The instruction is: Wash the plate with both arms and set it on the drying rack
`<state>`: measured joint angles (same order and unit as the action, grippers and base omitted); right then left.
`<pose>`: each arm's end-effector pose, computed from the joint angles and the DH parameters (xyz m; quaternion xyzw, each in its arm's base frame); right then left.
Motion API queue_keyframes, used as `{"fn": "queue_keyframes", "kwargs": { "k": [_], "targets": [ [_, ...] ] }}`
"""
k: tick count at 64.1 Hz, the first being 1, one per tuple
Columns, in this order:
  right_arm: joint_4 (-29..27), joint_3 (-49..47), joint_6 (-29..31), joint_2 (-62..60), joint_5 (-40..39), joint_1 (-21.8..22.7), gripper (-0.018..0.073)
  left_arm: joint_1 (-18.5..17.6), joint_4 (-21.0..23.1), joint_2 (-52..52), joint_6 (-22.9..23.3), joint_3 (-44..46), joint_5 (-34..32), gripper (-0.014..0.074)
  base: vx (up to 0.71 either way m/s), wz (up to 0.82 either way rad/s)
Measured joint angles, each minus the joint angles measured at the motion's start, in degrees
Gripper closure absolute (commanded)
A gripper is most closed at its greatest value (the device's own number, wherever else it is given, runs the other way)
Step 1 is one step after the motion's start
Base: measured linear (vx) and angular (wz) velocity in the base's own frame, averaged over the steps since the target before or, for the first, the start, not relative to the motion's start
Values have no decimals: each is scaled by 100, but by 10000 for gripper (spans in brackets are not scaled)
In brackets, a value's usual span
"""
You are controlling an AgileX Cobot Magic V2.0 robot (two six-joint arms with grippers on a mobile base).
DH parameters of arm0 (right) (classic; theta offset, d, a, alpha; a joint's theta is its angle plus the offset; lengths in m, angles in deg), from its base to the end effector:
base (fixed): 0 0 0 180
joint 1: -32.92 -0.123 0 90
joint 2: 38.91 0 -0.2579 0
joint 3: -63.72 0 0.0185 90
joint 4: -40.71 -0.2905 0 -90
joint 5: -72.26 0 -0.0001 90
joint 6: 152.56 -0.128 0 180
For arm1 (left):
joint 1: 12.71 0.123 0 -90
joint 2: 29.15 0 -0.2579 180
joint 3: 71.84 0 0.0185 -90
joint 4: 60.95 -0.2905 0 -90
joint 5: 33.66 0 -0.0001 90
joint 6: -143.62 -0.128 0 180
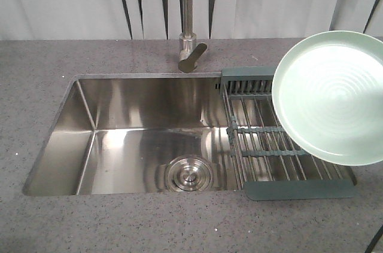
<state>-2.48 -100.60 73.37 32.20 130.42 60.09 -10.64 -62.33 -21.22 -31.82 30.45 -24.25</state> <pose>0.2807 -0.0604 0.3263 -0.0547 0.8896 0.1197 0.4373 0.1602 0.0063 0.1878 -0.0352 0.7367 -0.0052 0.6753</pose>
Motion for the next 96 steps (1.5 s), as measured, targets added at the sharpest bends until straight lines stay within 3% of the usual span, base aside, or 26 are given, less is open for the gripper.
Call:
{"fn": "queue_keyframes", "kwargs": {
  "k": [96],
  "targets": [
    [0, 0, 0, 0, 0, 0, 566, 0, 0, 0, 0, 0, 0, 603, 4, -1]
  ]
}}
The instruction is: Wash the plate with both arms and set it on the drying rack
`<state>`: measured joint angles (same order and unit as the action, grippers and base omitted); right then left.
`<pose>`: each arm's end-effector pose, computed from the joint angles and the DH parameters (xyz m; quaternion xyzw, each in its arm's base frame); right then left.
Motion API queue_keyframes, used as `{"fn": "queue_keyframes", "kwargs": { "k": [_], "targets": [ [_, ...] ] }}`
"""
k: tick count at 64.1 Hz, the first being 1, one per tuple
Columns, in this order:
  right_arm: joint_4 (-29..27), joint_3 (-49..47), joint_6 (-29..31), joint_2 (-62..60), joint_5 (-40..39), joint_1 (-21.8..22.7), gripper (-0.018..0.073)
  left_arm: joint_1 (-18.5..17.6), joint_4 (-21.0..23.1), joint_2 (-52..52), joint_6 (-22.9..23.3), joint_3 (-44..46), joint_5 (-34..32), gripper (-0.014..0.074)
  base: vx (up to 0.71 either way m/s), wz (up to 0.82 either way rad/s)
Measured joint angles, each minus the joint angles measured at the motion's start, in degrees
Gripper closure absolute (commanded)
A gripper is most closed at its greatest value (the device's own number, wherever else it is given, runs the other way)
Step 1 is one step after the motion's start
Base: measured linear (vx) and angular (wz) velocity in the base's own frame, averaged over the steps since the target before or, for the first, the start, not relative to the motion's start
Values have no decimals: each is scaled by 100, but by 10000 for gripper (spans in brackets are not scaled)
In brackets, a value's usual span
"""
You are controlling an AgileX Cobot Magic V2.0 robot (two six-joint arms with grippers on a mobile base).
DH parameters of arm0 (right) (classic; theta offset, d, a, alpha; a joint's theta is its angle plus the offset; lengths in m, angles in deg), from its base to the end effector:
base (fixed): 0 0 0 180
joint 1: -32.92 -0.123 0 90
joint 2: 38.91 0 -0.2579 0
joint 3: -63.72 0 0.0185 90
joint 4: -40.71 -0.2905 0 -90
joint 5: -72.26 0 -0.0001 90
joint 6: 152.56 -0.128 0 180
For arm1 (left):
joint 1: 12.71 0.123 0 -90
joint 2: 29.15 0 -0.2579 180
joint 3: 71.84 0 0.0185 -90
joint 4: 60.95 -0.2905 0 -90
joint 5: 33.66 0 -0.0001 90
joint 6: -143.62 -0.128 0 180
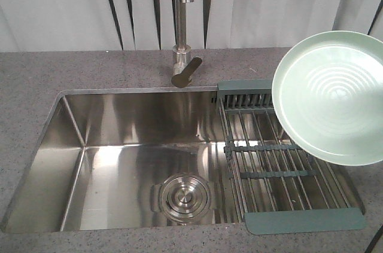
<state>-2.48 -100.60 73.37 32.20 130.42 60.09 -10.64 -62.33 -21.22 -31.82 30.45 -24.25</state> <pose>0.2807 -0.0604 0.3263 -0.0547 0.8896 0.1197 0.4373 0.1602 0.0063 0.1878 -0.0352 0.7367 -0.0052 0.6753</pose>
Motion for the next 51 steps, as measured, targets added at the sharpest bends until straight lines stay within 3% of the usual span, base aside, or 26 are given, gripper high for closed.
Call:
{"fn": "queue_keyframes", "kwargs": {
  "k": [51],
  "targets": [
    [0, 0, 0, 0, 0, 0, 566, 0, 0, 0, 0, 0, 0, 603, 1, 1]
  ]
}}
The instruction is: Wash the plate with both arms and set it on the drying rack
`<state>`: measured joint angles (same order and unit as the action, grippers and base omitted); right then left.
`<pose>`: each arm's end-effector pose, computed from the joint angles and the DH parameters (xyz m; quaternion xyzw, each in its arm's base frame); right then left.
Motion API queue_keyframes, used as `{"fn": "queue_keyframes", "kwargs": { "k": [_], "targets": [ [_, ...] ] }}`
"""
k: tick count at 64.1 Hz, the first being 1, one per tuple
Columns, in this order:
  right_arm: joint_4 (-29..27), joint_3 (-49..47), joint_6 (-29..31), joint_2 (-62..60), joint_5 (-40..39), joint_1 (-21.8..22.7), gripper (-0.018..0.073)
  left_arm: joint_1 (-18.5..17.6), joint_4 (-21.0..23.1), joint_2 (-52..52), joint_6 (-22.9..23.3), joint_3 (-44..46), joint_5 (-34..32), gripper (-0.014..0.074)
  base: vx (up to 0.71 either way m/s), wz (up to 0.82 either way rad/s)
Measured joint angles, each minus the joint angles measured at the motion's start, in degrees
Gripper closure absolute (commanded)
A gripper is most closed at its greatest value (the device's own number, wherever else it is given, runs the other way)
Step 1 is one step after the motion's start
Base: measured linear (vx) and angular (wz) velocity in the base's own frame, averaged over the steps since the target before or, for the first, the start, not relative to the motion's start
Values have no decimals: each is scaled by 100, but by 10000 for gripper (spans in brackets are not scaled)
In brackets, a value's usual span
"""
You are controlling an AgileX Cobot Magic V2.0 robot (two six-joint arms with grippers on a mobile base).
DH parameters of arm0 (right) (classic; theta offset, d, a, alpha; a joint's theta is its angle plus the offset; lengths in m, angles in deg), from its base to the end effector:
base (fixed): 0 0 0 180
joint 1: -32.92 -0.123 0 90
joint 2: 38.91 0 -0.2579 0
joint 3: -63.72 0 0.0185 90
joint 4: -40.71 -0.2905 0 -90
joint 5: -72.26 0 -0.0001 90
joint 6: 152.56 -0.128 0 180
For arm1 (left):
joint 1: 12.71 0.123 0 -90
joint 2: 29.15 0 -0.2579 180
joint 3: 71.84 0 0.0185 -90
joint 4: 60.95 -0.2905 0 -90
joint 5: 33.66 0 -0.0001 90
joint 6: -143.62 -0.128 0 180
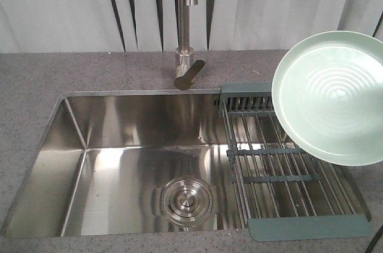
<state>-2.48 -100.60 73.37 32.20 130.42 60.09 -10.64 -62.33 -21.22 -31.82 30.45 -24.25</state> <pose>0.2807 -0.0604 0.3263 -0.0547 0.8896 0.1197 0.4373 0.1602 0.0063 0.1878 -0.0352 0.7367 -0.0052 0.6753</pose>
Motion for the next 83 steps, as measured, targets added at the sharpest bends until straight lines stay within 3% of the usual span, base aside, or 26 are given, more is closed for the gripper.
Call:
{"fn": "queue_keyframes", "kwargs": {
  "k": [83],
  "targets": [
    [0, 0, 0, 0, 0, 0, 566, 0, 0, 0, 0, 0, 0, 603, 0, 1]
  ]
}}
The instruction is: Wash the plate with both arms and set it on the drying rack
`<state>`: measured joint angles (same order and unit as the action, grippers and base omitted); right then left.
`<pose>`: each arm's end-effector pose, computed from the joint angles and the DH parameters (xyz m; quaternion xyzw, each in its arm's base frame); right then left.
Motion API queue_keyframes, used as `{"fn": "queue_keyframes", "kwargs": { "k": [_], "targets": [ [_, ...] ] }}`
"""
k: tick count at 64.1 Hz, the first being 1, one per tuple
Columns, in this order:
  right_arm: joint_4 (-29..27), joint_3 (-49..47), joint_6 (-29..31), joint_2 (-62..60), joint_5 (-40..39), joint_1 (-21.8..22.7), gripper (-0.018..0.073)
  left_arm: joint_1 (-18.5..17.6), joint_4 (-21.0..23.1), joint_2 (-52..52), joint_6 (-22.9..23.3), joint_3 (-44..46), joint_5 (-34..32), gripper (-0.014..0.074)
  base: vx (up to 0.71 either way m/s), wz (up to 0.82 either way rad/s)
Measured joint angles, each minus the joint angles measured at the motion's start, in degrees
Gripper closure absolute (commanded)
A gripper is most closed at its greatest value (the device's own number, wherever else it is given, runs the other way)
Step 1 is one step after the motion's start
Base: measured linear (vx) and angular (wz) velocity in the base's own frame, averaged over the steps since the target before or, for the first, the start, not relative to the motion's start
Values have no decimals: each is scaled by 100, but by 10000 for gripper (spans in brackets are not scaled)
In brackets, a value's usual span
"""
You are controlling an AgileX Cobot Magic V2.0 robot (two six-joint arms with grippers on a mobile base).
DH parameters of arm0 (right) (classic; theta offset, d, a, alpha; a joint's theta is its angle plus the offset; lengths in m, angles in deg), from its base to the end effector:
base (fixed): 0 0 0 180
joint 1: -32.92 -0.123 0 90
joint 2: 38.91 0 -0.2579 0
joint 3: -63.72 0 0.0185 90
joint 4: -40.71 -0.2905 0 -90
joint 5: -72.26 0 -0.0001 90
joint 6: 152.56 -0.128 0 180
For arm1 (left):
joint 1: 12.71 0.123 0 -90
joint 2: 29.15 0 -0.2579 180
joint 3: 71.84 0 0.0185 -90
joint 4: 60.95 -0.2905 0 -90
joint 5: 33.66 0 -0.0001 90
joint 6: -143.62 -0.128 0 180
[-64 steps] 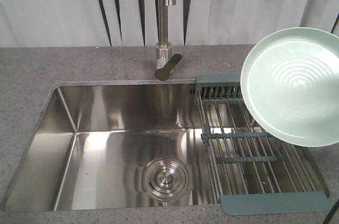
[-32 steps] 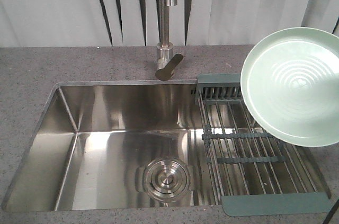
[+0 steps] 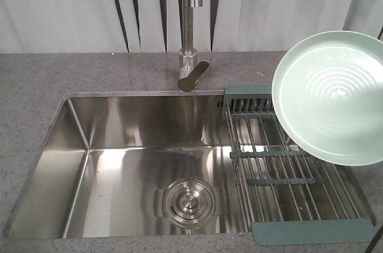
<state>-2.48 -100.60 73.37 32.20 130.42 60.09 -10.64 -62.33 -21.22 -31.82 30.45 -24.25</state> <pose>0.2807 -0.0604 0.3263 -0.0547 0.8896 0.1197 0.4373 0.1602 0.0063 0.1878 -0.0352 0.7367 -0.0052 0.6753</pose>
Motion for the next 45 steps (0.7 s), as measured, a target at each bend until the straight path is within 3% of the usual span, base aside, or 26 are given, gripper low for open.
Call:
{"fn": "queue_keyframes", "kwargs": {
  "k": [45],
  "targets": [
    [0, 0, 0, 0, 0, 0, 566, 0, 0, 0, 0, 0, 0, 603, 0, 1]
  ]
}}
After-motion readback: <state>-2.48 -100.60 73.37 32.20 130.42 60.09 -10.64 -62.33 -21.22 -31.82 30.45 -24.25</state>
